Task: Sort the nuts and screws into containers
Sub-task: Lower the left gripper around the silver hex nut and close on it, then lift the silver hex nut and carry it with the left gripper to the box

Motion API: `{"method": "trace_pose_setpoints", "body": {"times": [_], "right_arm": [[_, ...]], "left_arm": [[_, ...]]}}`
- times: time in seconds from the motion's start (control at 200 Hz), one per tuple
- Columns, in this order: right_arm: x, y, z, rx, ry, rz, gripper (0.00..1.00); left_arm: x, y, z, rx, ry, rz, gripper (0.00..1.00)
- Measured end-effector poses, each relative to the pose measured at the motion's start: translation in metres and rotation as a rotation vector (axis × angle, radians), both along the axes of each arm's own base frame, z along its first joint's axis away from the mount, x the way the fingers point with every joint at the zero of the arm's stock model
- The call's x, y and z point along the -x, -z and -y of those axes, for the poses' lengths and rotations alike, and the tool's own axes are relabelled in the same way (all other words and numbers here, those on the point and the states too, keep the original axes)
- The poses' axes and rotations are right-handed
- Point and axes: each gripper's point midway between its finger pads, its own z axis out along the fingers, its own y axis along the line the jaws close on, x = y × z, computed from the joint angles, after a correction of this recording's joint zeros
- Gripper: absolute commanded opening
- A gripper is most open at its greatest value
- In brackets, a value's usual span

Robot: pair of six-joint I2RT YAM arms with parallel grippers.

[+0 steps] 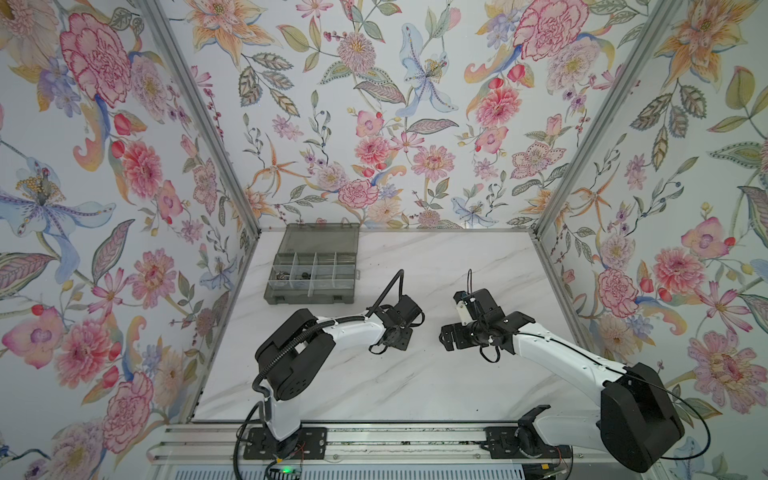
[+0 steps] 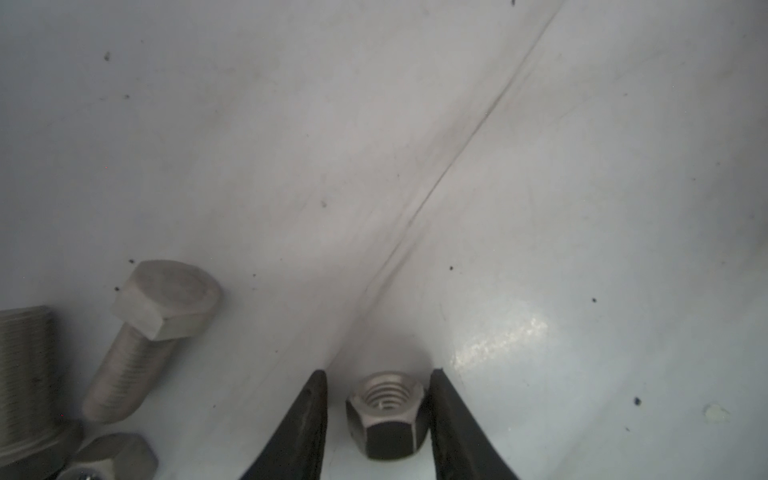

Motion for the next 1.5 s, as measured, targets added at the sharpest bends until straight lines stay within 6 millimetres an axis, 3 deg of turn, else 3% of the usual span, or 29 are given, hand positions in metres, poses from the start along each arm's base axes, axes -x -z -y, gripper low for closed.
{"method": "trace_pose_setpoints", "body": {"times": [0.425,0.641,1.091,1.196,1.291,1.496], "right_arm": [[0.001,0.002,0.001,0.002,0.000,-0.004,0.99],[0.002,0.002,0.001,0.002,0.000,-0.004,0.99],[0.002,0.002,0.001,0.002,0.000,-0.003,0.99],[0.003,0.002,0.002,0.000,0.002,-0.001,0.99],[0.002,0.001,0.003,-0.001,0.004,0.001,0.99],[0.002,0.001,0.004,-0.001,0.007,0.001,0.99]], "left_arm": [[0.000,0.000,0.000,-0.001,0.003,0.000,0.20],[-0.001,0.000,0.001,-0.003,0.003,-0.001,0.00],[-0.004,-0.003,-0.006,-0.004,-0.006,0.002,0.00],[-0.013,-0.019,-0.022,0.010,-0.032,0.023,0.00],[-0.031,-0.046,-0.041,0.047,-0.076,0.070,0.00],[-0.076,-0.099,-0.099,0.078,-0.188,0.184,0.00]]}}
